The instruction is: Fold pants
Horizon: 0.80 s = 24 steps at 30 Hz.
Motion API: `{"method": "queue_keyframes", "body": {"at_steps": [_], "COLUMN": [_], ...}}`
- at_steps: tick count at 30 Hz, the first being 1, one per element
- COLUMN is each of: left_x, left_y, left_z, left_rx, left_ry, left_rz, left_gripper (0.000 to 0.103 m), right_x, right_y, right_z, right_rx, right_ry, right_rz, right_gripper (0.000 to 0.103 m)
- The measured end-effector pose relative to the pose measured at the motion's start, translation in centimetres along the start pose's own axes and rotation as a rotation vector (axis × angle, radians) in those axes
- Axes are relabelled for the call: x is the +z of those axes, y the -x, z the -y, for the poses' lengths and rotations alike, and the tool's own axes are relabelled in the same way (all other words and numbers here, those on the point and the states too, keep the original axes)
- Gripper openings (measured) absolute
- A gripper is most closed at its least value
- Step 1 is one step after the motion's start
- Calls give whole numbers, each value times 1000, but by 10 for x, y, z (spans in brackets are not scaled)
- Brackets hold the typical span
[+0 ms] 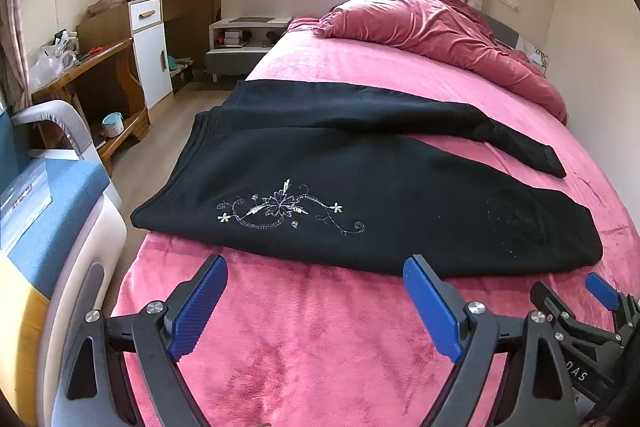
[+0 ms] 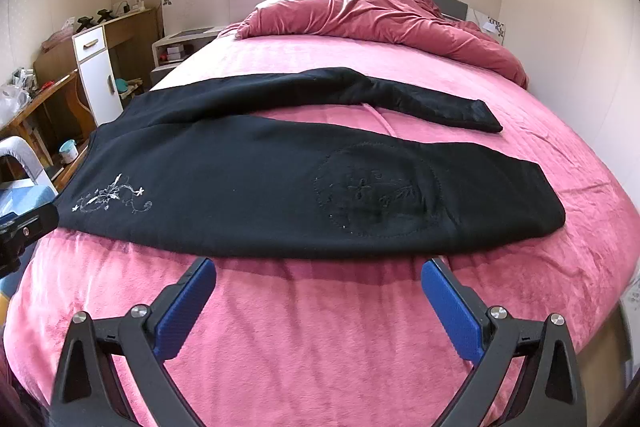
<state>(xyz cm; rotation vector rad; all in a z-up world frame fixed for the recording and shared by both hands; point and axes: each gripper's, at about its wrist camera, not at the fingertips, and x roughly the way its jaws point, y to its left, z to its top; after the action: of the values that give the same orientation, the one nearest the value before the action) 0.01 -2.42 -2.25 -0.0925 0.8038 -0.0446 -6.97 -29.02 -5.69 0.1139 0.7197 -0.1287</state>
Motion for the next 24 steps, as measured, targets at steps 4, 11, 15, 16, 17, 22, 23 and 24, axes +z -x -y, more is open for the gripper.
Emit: {"method": "queue_keyframes", "body": {"at_steps": [4,11,15,16,17,22,23,24], "left_x": [-1,-1,-1,-1,-1,-1,-1,-2], "left_y": [1,2,2,2,2,2,1,2], "left_z": [1,1,0,1,1,0,1,0], "left_rx": [6,9,10,9,9,6,7,6], "left_ry": [-5,-1,-4,-3,-4,-4,-6,-6], "left_rz": [0,-1,-2,-3,-2,-4,-5,-6], "left_gripper": [91,91,91,91,91,91,91,91], "right_x": [0,0,0,0,0,-1,-1,-1], "right_y": [0,0,0,0,0,0,-1,-1], "right_z": [0,0,0,0,0,1,1,2], "right_rx": [0,0,-1,-1,0,-1,-1,-2], "right_ry": [1,1,2,1,1,-1,-2,-3], "right_rz": [2,2,3,3,3,3,2,2], "right_gripper": [103,103,103,103,103,103,103,103]}}
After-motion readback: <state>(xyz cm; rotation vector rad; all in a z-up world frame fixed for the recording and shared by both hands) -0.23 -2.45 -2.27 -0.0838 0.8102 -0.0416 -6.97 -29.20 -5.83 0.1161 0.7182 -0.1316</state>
